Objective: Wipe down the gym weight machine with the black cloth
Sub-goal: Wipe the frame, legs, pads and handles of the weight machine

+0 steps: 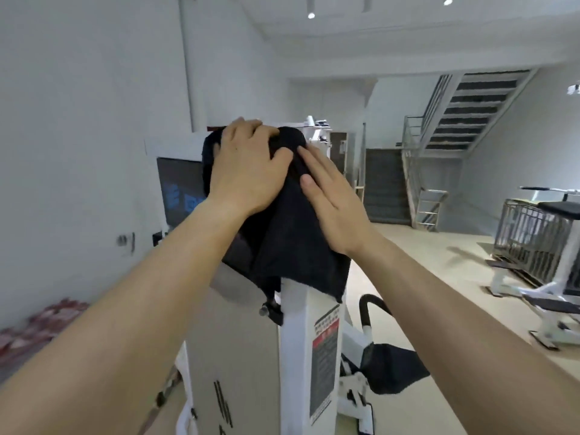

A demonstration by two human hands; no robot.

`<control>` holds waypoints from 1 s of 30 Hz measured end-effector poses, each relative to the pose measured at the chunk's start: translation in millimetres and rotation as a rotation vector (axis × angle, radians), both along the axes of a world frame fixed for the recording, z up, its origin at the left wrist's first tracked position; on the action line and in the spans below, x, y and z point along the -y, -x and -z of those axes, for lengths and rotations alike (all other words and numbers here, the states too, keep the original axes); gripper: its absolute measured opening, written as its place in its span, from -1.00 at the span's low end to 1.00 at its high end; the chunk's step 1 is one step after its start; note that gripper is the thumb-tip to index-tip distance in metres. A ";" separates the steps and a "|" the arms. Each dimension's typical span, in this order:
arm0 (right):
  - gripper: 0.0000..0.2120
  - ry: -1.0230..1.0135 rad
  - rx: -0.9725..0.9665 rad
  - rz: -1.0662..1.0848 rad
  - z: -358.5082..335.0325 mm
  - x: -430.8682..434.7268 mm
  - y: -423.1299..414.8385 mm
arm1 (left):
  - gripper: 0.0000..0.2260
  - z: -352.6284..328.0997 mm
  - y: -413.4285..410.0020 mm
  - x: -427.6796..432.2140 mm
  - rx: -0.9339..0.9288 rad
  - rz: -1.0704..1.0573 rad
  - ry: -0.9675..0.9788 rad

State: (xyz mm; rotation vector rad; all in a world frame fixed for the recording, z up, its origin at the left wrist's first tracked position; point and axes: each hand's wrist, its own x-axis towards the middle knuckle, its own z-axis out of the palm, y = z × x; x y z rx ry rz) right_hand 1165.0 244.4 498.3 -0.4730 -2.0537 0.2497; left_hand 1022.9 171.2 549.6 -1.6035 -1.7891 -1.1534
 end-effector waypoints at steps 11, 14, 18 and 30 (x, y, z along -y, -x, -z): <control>-0.50 -0.026 0.061 -0.516 -13.9 -62.7 -7.0 | -0.70 -16.8 -47.3 -10.6 -0.129 -0.486 0.278; -0.48 -0.016 0.070 -0.644 -13.4 -80.8 -5.0 | -0.55 -7.3 -69.4 -14.5 -0.159 -0.640 0.261; -0.45 0.052 0.084 -0.839 -2.1 -93.4 -3.4 | -0.55 13.7 -96.5 -23.7 -0.139 -0.813 0.171; -0.44 0.450 -0.080 -1.330 31.0 -90.1 15.5 | -0.46 47.5 -131.9 -41.1 -0.143 -1.098 0.116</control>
